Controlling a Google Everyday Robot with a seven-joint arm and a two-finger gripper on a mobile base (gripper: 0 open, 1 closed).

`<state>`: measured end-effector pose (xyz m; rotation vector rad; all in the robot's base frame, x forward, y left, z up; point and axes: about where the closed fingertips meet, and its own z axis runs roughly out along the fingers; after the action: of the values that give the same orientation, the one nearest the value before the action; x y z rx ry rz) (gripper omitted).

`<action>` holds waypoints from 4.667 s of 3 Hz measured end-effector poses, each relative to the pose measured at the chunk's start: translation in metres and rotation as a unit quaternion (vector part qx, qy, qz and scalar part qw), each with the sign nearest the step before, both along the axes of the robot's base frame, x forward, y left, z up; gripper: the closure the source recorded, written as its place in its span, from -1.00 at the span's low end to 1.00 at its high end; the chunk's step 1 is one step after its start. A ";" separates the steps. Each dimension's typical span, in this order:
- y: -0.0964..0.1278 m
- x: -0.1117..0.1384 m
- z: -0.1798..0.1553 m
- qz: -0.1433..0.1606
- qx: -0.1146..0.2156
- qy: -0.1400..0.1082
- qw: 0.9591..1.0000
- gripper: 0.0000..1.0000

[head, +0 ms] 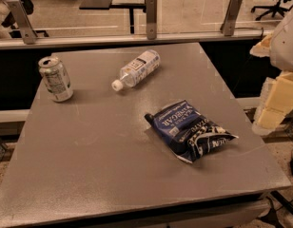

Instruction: Move blue chip bag near 7up can

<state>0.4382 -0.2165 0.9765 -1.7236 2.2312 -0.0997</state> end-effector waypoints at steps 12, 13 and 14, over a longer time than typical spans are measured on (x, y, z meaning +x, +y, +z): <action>0.170 0.037 -0.089 0.021 0.080 0.096 0.992 1.00; 0.213 0.047 -0.083 0.055 0.107 0.095 0.988 1.00; 0.242 0.056 -0.085 0.077 0.121 0.100 0.985 1.00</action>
Offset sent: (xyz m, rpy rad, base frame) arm 0.0008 0.0402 -0.0508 -0.0120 0.2069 -0.0732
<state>0.4939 0.0254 0.8912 -1.8286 2.1269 0.3796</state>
